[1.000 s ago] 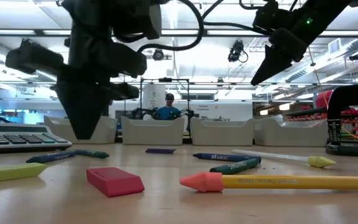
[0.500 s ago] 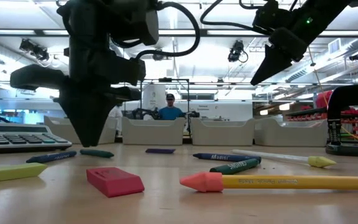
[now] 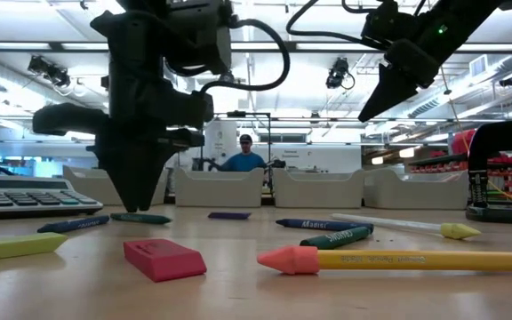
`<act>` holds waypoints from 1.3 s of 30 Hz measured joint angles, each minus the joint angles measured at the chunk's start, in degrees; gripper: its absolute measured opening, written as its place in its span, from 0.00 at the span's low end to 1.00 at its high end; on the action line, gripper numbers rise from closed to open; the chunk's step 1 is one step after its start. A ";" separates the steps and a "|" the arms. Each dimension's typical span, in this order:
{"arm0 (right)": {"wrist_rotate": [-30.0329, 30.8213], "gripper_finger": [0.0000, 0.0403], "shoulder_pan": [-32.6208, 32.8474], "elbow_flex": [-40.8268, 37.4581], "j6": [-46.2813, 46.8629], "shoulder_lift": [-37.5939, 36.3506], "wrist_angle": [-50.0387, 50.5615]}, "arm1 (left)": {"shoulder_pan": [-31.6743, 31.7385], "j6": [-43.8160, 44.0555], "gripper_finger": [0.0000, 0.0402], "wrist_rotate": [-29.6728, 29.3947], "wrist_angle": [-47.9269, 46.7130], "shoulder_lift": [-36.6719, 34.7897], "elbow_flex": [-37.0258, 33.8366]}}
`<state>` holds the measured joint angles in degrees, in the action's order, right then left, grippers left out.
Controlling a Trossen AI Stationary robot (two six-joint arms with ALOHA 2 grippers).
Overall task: Sort crayons/erasers/pens/pencils in bins
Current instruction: Put the top green crayon into the gray bin
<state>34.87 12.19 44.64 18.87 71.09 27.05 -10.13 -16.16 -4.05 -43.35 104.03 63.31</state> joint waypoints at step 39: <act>0.00 0.26 -0.01 0.00 -0.35 0.00 0.07 | -1.73 4.62 0.27 3.83 -2.25 -0.20 1.92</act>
<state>34.87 12.17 44.64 18.52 71.09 27.11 -11.86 -11.54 -0.23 -45.60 103.83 65.23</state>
